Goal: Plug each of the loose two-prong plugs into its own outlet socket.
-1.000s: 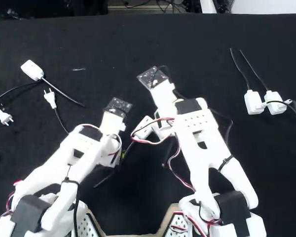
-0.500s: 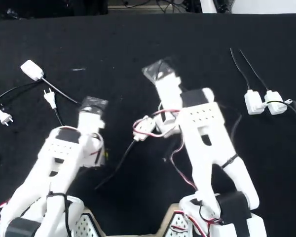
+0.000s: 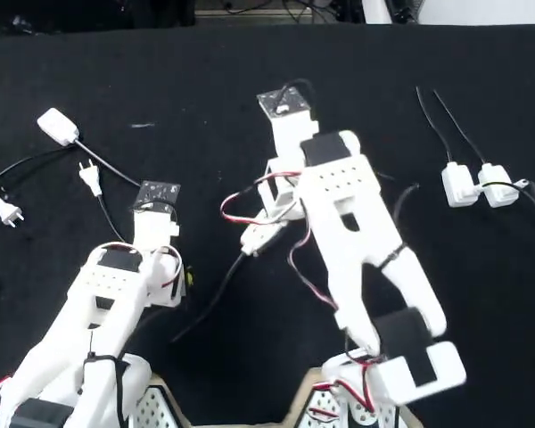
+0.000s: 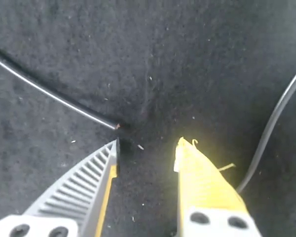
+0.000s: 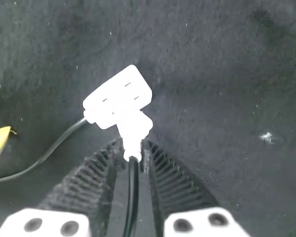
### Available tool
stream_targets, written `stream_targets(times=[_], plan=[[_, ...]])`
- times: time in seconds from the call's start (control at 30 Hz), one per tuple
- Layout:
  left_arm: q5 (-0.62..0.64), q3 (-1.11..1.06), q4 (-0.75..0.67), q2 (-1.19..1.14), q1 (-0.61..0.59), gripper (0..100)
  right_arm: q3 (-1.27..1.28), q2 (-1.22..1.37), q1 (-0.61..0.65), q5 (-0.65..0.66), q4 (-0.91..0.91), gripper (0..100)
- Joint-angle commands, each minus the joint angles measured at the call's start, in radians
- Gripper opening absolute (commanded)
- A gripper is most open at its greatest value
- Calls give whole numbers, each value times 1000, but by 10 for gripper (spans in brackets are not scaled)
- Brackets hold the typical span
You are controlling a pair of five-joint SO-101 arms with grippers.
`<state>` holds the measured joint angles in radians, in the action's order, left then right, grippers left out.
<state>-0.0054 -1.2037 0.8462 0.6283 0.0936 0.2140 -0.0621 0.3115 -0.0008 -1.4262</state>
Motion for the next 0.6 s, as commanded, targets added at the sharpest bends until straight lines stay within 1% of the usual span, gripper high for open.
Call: stream_targets(times=[0.0,0.1,0.2,0.4,0.57], plan=[[12,7,-9,18,-5,198,-134,50,25,-11,-55,11],[9,7,-6,18,-5,198,-171,104,18,-49,-60,11],[8,4,-6,21,-5,198,-186,137,2,-60,-58,11],[6,2,-5,25,-5,198,-188,139,3,-68,-58,11],[6,4,-5,25,-5,198,-188,147,3,-109,-37,11]])
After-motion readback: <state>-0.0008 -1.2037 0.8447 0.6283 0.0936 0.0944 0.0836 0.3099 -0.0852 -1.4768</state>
